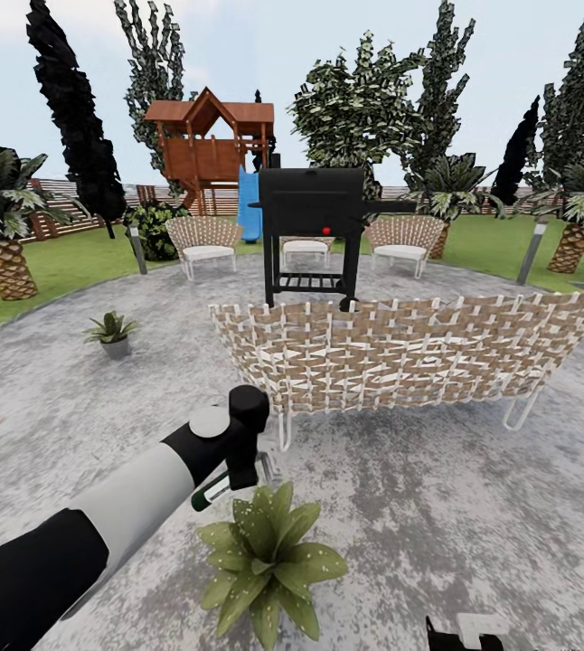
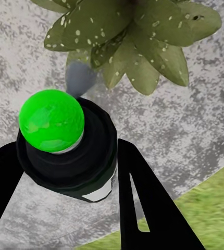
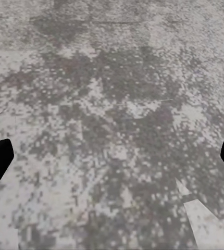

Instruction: Pick up the pesticide atomizer in the garden and spray insectifuge to fully cover both potted plants in the garden.

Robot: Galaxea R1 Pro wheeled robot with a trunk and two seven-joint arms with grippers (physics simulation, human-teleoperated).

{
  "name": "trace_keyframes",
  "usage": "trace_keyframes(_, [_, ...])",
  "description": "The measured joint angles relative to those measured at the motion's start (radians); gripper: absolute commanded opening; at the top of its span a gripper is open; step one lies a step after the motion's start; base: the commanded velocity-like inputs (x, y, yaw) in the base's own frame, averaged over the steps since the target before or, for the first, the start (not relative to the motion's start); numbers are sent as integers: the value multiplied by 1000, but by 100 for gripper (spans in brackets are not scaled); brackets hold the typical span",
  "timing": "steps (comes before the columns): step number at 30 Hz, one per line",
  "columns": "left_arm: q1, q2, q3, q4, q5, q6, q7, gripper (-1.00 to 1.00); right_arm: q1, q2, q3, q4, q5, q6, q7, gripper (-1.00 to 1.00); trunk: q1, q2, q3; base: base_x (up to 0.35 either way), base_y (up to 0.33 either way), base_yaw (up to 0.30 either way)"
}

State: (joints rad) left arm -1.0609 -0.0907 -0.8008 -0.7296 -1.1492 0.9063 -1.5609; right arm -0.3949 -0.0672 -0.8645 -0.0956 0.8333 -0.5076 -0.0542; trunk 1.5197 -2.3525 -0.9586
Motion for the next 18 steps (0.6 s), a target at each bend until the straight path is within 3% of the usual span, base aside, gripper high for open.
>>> trace_keyframes(5, [0,2,4,0,0,0,0,-100,0,0,0,0,0,0,0,100,0,0,0,0,0,-107])
trace_keyframes(14, [2,4,-1,9,-2,0,0,-100,0,0,0,0,0,0,0,100,0,0,0,0,51,-4])
trace_keyframes(18, [2,5,0,30,-1,30,0,-100,0,0,0,0,0,0,0,100,0,0,0,0,0,0])
